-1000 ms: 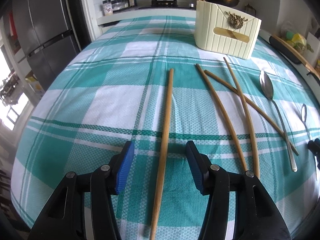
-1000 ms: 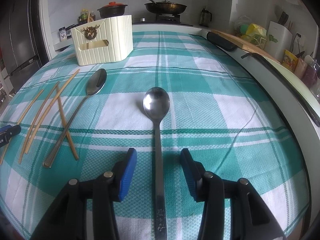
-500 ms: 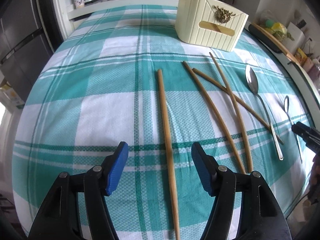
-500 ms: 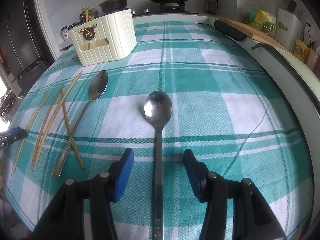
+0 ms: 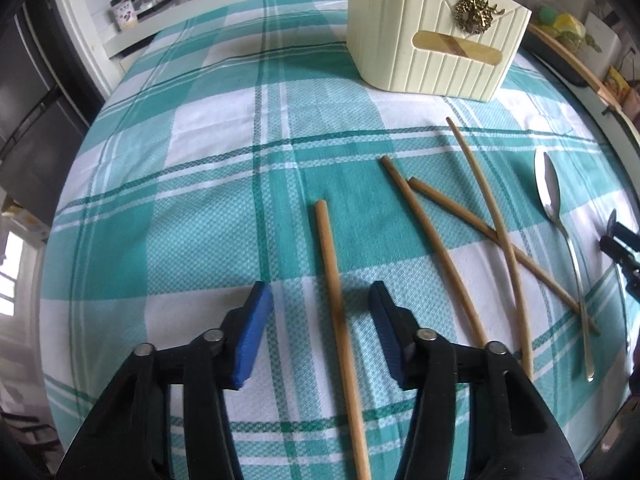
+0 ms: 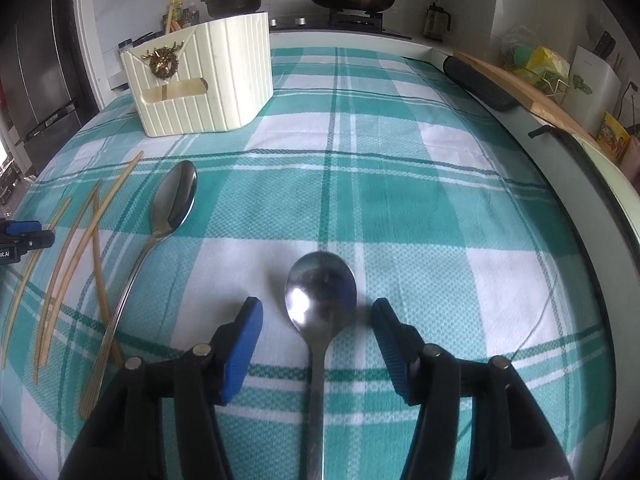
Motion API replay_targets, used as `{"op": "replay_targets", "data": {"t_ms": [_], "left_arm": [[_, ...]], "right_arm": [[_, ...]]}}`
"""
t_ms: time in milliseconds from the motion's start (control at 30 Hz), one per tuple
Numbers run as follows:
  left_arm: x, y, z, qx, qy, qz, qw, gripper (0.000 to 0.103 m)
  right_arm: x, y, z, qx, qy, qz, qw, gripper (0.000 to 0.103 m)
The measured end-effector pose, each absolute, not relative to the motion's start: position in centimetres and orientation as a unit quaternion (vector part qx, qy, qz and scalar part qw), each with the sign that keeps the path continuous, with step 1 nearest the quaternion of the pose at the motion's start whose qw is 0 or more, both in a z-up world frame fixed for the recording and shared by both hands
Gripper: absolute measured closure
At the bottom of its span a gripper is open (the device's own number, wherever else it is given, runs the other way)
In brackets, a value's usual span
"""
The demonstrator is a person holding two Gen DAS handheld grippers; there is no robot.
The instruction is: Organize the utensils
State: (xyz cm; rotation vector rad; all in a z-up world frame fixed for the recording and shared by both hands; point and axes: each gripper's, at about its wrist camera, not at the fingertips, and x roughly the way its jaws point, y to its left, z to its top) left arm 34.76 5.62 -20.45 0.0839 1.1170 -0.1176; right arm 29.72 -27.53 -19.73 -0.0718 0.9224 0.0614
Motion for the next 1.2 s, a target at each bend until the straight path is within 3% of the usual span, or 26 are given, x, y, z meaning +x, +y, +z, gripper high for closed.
{"op": "replay_targets", "data": {"t_ms": [33,67,100,267,700,1200], "left_arm": [[34.8,5.4,-20.3,0.045,0.526,-0.053,0.847,0.079],[34.8,5.1,-20.3,0.05,0.524,-0.055,0.849,0.096],[34.7,4.9,-20.3,0.05,0.522,-0.059,0.849,0.097],[33.3,5.4,-18.6,0.031,0.489,-0.06,0.87,0.098],[25.6,8.3,-6.5,-0.042,0.348,-0.079,0.933,0.098],[25.8,7.9,-3.5,-0.059,0.321,-0.103,0.94,0.098]], "right_arm": [[29.8,-27.5,-19.6,-0.038,0.438,0.025,0.898,0.067],[29.8,-27.5,-19.6,-0.038,0.437,0.024,0.898,0.067],[29.8,-27.7,-19.5,-0.031,0.434,0.025,0.9,0.067],[28.3,-28.5,-16.9,0.001,0.394,0.045,0.918,0.067],[21.3,-28.3,-7.2,0.037,0.277,0.101,0.955,0.067],[23.5,-26.1,-2.6,0.02,0.244,0.134,0.96,0.067]]}}
